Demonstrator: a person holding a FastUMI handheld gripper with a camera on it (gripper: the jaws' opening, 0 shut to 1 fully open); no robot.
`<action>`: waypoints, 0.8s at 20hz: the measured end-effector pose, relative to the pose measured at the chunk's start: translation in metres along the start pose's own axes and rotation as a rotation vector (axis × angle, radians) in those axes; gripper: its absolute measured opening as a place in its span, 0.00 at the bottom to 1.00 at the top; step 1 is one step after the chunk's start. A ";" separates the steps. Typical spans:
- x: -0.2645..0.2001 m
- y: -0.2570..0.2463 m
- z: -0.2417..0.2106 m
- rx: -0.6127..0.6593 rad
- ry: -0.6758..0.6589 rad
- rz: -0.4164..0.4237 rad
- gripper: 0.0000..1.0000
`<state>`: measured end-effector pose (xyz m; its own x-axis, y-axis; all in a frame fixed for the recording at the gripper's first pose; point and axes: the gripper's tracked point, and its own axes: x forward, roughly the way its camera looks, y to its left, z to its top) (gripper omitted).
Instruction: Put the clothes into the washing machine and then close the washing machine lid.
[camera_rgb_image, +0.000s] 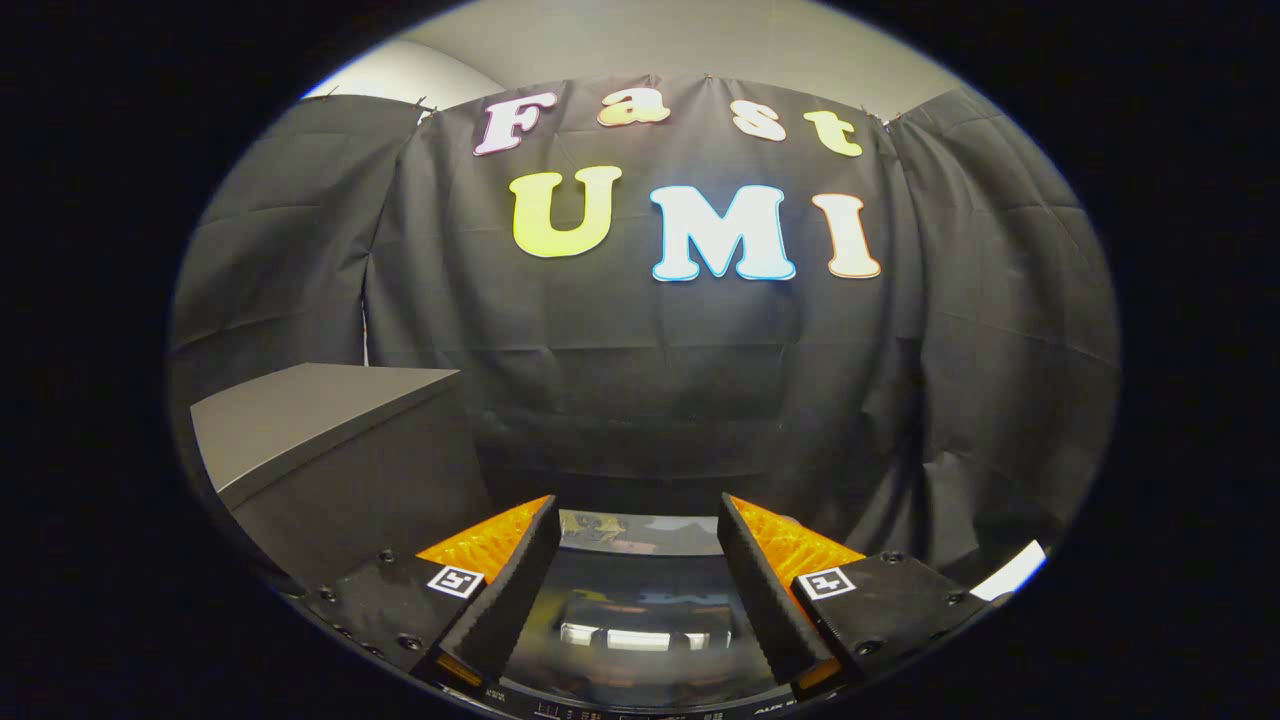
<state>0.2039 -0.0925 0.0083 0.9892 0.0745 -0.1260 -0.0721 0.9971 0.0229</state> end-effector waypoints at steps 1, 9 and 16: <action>-0.003 0.001 -0.001 0.004 -0.002 0.001 0.98; -0.007 0.002 -0.002 -0.009 0.001 0.003 0.98; -0.069 0.019 0.042 -0.017 -0.106 0.000 0.98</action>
<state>0.1400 -0.0795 0.0591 0.9971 0.0731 -0.0208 -0.0730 0.9973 0.0061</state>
